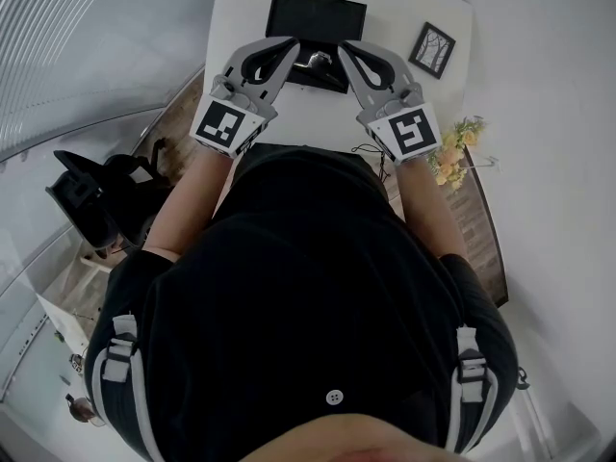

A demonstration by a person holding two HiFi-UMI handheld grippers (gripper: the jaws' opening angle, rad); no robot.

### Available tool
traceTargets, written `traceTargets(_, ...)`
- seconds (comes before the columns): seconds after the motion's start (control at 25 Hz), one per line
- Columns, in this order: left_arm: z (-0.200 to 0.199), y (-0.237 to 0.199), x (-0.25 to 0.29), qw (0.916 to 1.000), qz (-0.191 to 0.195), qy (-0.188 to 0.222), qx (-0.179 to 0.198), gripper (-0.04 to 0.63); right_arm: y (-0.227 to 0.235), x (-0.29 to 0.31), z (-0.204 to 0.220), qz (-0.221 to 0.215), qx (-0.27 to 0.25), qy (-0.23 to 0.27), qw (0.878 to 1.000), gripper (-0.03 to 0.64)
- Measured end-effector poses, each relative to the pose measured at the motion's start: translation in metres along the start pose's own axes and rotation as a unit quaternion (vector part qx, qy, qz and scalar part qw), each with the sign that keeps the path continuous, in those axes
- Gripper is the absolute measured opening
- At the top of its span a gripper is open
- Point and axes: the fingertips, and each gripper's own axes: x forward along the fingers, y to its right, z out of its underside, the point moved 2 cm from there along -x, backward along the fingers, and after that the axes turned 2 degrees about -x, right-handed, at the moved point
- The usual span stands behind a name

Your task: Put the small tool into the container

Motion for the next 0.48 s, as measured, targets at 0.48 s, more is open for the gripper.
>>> traceTargets(0.48,0.0031,-0.0016,0.0009,0.9998,0.002,0.018,-0.005,0.009,0.0009,0.0011,0.0035,-0.004,0.006,0.002,1.000,0.011)
